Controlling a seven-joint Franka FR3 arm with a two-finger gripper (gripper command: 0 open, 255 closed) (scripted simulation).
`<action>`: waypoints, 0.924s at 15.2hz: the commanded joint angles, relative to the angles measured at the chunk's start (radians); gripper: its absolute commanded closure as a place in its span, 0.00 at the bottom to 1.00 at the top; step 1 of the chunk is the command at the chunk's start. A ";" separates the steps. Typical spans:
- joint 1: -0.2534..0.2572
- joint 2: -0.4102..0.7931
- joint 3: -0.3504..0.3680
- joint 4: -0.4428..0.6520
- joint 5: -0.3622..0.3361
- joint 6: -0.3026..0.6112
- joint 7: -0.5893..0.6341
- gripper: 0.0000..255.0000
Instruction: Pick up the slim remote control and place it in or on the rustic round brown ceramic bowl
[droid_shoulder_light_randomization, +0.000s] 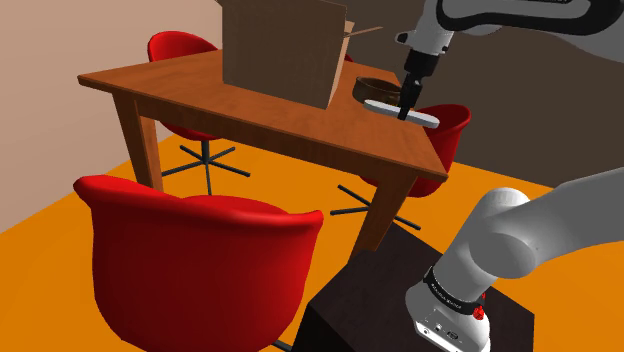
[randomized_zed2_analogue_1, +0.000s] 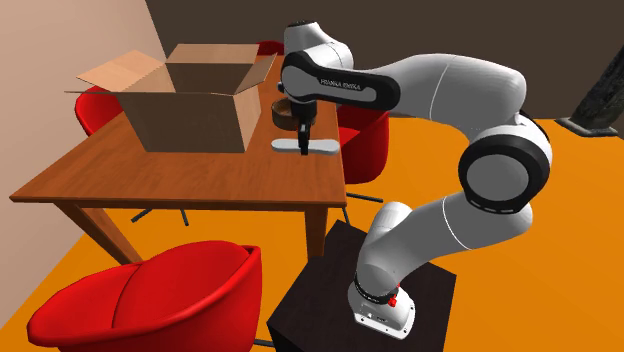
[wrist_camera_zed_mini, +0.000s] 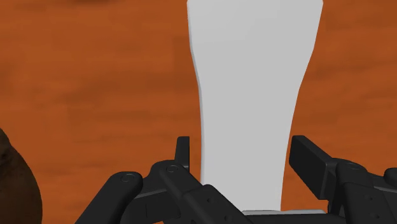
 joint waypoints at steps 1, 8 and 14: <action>0.002 0.009 0.003 0.039 0.004 -0.029 -0.003 1.00; 0.009 0.036 0.011 0.153 0.015 -0.117 -0.011 1.00; 0.014 0.066 0.017 0.258 0.024 -0.192 -0.019 1.00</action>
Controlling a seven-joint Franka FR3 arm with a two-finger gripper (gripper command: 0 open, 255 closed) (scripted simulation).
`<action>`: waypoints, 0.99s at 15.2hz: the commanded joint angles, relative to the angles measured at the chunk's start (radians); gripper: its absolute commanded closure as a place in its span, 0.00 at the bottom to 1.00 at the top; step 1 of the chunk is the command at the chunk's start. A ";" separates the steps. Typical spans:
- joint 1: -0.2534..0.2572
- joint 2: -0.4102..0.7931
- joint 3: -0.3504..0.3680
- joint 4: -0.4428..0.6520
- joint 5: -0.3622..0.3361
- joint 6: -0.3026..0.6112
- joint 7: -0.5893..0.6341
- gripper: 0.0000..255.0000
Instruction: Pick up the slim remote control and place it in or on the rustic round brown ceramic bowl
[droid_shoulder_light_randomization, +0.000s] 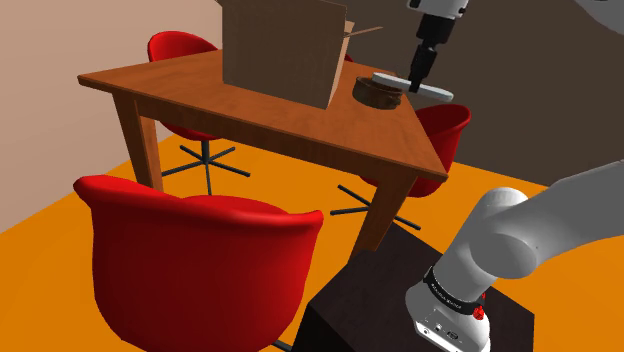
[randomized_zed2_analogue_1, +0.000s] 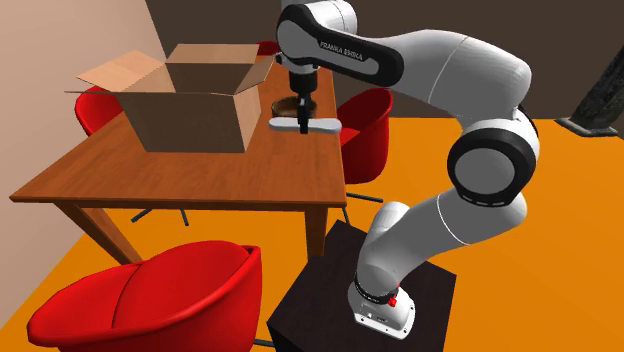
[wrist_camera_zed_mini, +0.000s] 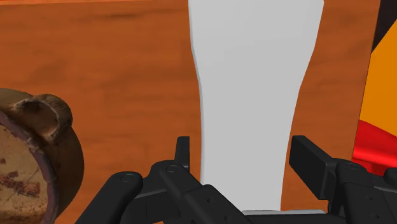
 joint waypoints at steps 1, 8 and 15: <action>0.002 0.011 0.002 0.035 0.003 -0.024 -0.002 1.00; 0.008 0.163 -0.075 0.200 0.012 -0.030 -0.087 1.00; -0.007 0.449 -0.217 0.472 0.097 -0.022 -0.255 1.00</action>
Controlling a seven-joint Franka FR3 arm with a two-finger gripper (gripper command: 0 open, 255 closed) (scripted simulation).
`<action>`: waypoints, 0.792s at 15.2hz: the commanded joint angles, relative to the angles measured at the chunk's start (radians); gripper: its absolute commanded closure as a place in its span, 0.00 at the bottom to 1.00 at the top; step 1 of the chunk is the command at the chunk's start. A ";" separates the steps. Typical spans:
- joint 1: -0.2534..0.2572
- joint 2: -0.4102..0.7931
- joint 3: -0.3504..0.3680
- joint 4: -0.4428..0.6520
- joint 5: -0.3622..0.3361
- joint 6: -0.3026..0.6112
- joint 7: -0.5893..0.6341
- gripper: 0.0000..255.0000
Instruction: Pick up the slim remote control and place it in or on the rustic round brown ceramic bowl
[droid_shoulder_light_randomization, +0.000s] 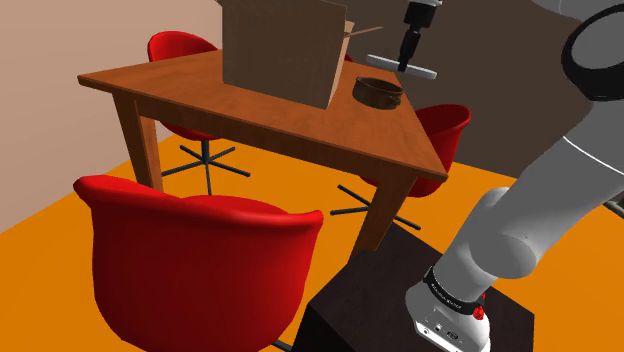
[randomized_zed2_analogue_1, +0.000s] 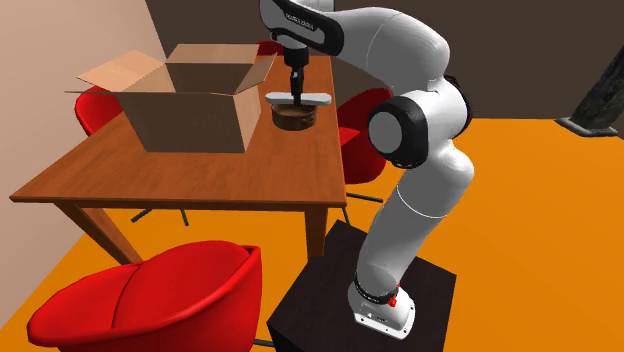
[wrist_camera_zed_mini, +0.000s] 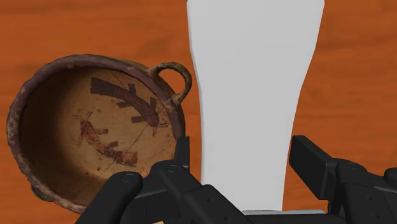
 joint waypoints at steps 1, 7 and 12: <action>-0.012 0.094 -0.041 0.094 0.040 -0.007 -0.055 1.00; -0.146 0.437 -0.131 0.479 0.239 -0.102 -0.217 1.00; -0.227 0.559 -0.127 0.605 0.310 -0.118 -0.253 1.00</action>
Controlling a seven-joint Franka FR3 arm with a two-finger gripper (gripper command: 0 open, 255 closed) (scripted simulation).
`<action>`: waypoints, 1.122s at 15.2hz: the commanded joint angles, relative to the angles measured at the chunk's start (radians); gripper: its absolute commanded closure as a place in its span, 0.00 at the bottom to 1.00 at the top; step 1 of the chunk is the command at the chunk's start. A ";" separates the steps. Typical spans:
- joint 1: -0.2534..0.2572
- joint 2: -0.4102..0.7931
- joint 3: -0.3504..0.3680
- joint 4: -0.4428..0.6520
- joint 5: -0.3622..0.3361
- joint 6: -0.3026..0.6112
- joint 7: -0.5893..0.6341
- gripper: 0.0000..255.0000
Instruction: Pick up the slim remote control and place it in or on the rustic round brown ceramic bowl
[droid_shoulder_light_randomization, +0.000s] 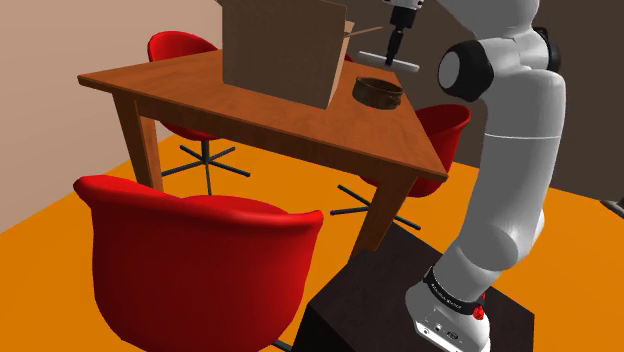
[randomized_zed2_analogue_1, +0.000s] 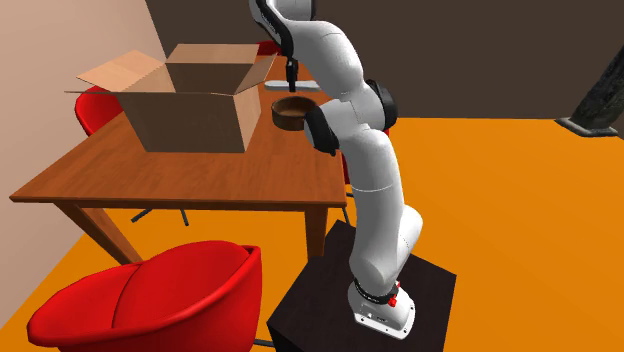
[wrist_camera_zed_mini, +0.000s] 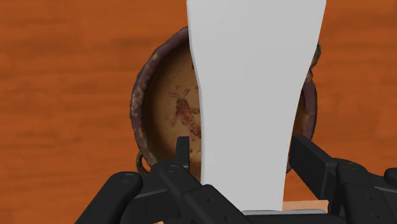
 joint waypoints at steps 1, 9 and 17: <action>0.023 -0.026 -0.002 -0.068 -0.017 0.044 0.001 1.00; 0.089 -0.111 -0.003 -0.301 -0.070 0.201 0.016 1.00; 0.100 -0.127 -0.002 -0.354 -0.079 0.240 0.020 1.00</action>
